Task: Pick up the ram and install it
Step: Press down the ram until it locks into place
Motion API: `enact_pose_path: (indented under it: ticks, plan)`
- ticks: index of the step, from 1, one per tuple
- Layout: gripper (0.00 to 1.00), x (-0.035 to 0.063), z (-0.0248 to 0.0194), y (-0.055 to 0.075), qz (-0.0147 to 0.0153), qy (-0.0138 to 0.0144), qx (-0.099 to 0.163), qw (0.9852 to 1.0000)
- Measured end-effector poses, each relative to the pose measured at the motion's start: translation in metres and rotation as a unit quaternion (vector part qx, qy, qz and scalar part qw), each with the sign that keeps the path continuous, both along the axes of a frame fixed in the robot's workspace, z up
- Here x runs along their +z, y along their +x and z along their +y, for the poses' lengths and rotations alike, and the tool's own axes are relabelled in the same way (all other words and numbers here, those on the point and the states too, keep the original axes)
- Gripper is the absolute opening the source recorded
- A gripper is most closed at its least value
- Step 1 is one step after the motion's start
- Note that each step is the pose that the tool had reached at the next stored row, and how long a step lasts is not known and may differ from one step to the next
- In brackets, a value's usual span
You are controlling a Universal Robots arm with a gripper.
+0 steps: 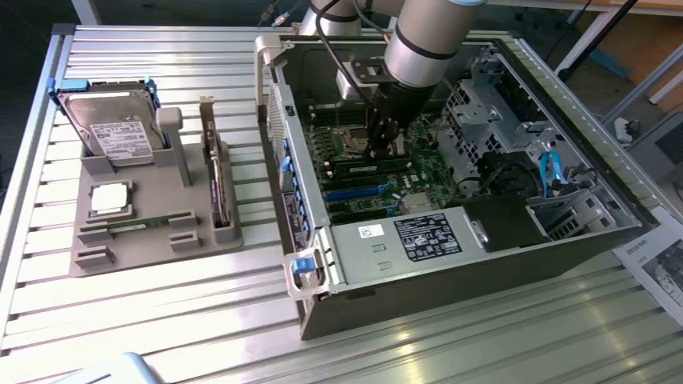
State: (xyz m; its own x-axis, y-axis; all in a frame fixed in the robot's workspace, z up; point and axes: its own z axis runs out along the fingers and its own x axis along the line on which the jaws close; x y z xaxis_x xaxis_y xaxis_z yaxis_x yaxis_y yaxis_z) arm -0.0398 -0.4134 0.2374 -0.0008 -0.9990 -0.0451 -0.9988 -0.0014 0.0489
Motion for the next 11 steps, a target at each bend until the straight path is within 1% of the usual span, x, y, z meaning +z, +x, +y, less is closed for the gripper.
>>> enact_pose_path:
  ticks: [11]
  plan:
    - [0.10,-0.0024,0.0000,0.0000,0.0001,-0.0002,0.000,1.0000]
